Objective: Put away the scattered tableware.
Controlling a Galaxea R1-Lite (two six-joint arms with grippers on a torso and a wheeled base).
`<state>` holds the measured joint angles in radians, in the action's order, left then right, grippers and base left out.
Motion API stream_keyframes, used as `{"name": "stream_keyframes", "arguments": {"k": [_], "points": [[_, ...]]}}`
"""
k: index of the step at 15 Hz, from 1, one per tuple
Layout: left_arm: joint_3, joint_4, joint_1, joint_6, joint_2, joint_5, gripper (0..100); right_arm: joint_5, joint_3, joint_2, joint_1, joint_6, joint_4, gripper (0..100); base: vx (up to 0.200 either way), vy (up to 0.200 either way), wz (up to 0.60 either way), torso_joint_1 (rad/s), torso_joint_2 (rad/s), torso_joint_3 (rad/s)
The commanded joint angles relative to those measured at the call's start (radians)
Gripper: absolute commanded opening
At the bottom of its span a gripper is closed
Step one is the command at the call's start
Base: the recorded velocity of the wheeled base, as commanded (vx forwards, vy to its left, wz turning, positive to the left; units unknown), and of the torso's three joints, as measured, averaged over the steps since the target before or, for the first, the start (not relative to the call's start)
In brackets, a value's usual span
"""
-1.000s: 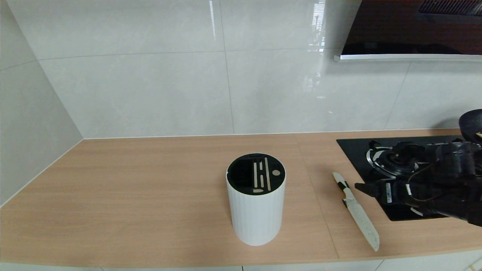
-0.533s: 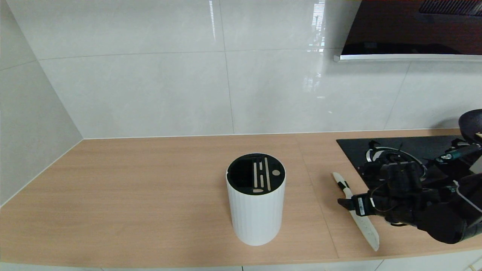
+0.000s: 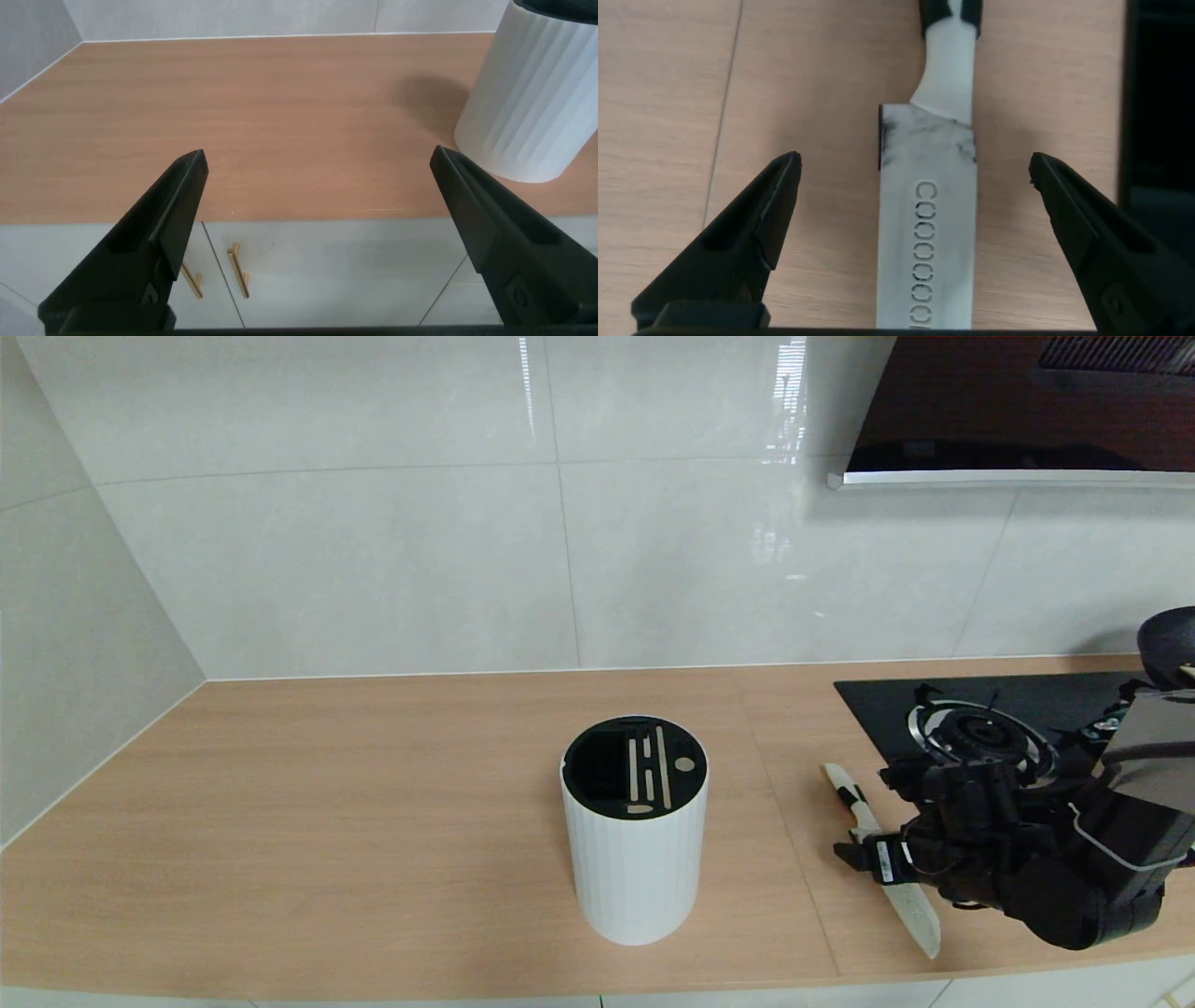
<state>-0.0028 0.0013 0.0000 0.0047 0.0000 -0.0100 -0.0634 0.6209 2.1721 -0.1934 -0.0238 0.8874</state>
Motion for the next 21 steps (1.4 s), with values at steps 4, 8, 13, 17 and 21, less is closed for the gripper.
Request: {"name": "stream_keyframes", "arguments": {"k": [4,8,13,17,21], "points": [[0.0,0.0,0.0,0.0,0.002,-0.001,100,0.001,0.002,0.023,0.0,-0.002,0.016,100,0.0,0.0,0.0,0.0,0.0,0.0],[0.0,0.0,0.0,0.0,0.002,-0.001,100,0.002,0.008,0.034,0.009,-0.004,0.018,100,0.0,0.0,0.0,0.0,0.0,0.0],[0.0,0.0,0.0,0.0,0.002,-0.001,100,0.001,0.008,0.052,0.012,-0.002,0.038,100,0.0,0.0,0.0,0.0,0.0,0.0],[0.0,0.0,0.0,0.0,0.002,-0.001,100,0.001,0.02,0.071,0.012,-0.002,0.038,0,0.0,0.0,0.0,0.0,0.0,0.0],[0.0,0.0,0.0,0.0,0.002,-0.001,100,0.001,0.017,0.074,0.011,0.005,0.038,0,0.0,0.0,0.0,0.0,0.0,0.0]]}}
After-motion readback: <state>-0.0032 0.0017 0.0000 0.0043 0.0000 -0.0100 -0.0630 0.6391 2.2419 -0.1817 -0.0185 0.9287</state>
